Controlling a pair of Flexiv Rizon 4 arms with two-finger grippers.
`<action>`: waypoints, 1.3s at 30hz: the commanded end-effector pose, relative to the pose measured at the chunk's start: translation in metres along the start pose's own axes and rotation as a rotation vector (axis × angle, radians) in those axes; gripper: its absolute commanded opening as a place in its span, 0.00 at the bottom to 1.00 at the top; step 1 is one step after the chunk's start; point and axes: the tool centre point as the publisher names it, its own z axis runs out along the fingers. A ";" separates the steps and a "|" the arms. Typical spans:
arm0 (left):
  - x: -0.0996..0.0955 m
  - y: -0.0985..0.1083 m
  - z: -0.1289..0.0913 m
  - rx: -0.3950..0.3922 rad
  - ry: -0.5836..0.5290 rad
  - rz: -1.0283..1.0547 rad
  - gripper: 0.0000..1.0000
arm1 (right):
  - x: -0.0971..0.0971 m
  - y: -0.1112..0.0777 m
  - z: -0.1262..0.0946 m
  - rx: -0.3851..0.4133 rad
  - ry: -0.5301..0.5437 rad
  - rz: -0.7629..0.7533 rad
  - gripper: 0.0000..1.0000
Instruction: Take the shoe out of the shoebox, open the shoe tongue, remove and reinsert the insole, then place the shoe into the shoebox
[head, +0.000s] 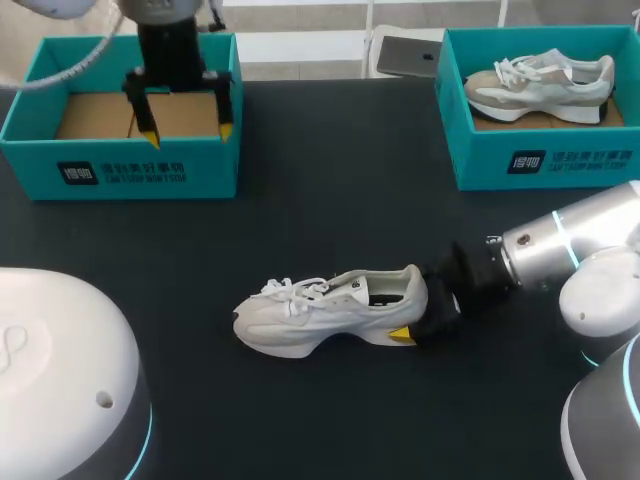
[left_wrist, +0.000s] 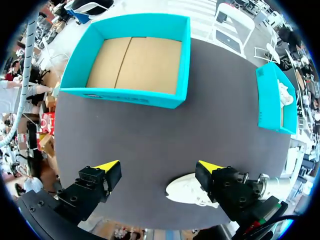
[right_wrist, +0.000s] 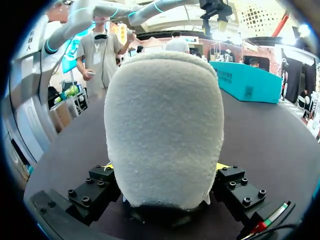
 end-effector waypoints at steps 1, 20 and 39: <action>0.027 0.039 0.021 0.027 -0.013 -0.023 1.00 | -0.001 0.000 0.001 0.004 -0.002 0.001 0.00; 0.109 0.143 0.076 -0.038 -0.104 -0.080 1.00 | -0.001 0.000 0.001 0.004 -0.002 0.001 0.00; 0.179 0.185 0.110 -0.082 -0.164 0.031 1.00 | -0.001 0.000 0.001 0.004 -0.002 0.001 0.00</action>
